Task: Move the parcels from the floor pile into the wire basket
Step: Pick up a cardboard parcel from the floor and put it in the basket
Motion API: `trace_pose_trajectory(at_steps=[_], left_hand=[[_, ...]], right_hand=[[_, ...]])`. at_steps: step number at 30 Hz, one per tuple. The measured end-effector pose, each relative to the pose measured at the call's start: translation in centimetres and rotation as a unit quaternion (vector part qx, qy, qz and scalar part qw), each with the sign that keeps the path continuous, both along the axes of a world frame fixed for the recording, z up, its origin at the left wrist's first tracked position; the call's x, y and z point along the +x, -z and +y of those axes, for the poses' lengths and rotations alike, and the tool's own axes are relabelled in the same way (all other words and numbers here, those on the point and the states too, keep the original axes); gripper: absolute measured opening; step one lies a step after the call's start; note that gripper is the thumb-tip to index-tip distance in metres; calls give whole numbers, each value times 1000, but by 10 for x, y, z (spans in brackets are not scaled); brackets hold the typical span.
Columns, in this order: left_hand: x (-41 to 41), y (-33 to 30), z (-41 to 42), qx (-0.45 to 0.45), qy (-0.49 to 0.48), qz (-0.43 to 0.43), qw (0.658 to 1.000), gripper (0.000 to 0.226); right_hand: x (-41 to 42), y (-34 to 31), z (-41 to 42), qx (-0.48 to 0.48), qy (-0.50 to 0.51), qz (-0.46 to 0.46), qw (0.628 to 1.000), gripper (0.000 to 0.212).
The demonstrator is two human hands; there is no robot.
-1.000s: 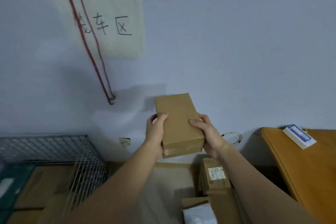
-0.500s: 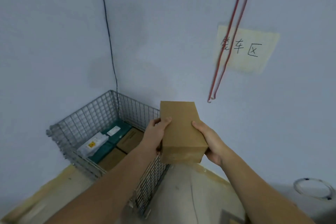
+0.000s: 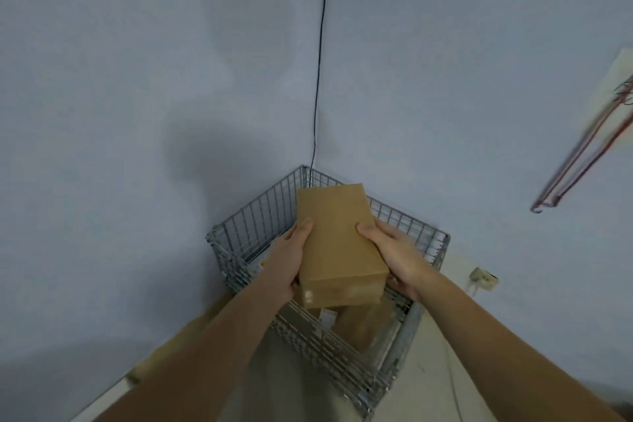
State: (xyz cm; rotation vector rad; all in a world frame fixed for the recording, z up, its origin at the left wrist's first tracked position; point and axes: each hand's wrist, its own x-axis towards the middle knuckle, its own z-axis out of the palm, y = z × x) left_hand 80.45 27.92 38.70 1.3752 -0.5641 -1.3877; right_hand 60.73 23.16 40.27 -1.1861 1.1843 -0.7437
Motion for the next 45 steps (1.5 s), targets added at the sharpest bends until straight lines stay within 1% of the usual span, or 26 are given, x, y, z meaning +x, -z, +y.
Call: trace_pose_trajectory(at_steps=[5, 7, 10, 12, 15, 16, 18, 20, 21, 25, 28, 32, 35, 38, 41, 45], left_hand=[[65, 13, -56, -8, 26, -18, 999, 56], [83, 17, -86, -10, 35, -25, 999, 48], [113, 24, -134, -7, 33, -36, 999, 40], [135, 29, -168, -8, 32, -63, 997, 39], [167, 36, -217, -24, 23, -118, 993, 22], [176, 38, -233, -32, 23, -140, 989, 23], [193, 43, -265, -36, 22, -180, 983, 36], [208, 49, -294, -21, 17, -199, 980, 52], [215, 53, -308, -12, 14, -203, 979, 57], [240, 78, -369, 30, 19, -184, 982, 55], [252, 105, -416, 53, 70, -175, 981, 47], [254, 152, -467, 62, 116, -196, 972, 33], [251, 205, -485, 91, 149, -202, 964, 32], [246, 266, -498, 125, 194, -218, 948, 34], [243, 345, -504, 175, 252, -247, 919, 34], [250, 464, -497, 230, 348, -290, 861, 32]], right_hand=[[63, 13, -46, -18, 17, 11, 1000, 54], [82, 22, -75, -15, 24, 14, 1000, 60], [110, 35, -125, -13, 10, 17, 1000, 61], [131, 43, -160, -18, -5, 25, 1000, 59], [163, 54, -206, -30, -23, 31, 999, 60], [172, 57, -220, -36, -26, 36, 998, 62], [188, 64, -247, -35, -26, 47, 998, 65], [201, 70, -271, -19, -26, 58, 998, 69], [206, 72, -283, -14, -23, 64, 998, 70], [219, 94, -329, 26, -6, 71, 997, 73], [228, 118, -354, 66, 45, 60, 995, 68], [246, 151, -384, 103, 115, 72, 985, 61], [255, 189, -397, 151, 169, 90, 970, 60], [263, 250, -397, 217, 226, 83, 946, 60], [267, 331, -389, 302, 267, 72, 912, 59], [269, 457, -372, 357, 262, 124, 888, 60]])
